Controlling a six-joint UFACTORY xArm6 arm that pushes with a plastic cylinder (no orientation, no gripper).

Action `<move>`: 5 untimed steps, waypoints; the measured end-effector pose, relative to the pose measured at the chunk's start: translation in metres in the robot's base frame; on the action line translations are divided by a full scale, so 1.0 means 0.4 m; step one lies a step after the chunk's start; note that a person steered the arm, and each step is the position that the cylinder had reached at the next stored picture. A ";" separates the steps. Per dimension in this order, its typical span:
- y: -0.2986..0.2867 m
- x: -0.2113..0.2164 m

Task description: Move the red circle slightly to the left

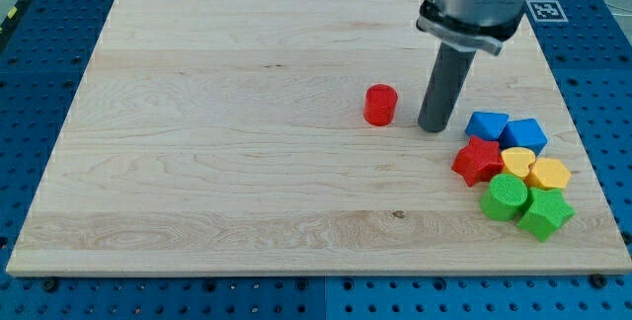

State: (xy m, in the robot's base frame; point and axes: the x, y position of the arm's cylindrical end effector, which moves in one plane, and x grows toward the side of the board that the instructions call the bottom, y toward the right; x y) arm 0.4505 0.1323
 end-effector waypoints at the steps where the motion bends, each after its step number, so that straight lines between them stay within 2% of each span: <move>1: -0.028 -0.012; 2: -0.104 -0.050; 3: -0.098 -0.059; 5: -0.087 0.027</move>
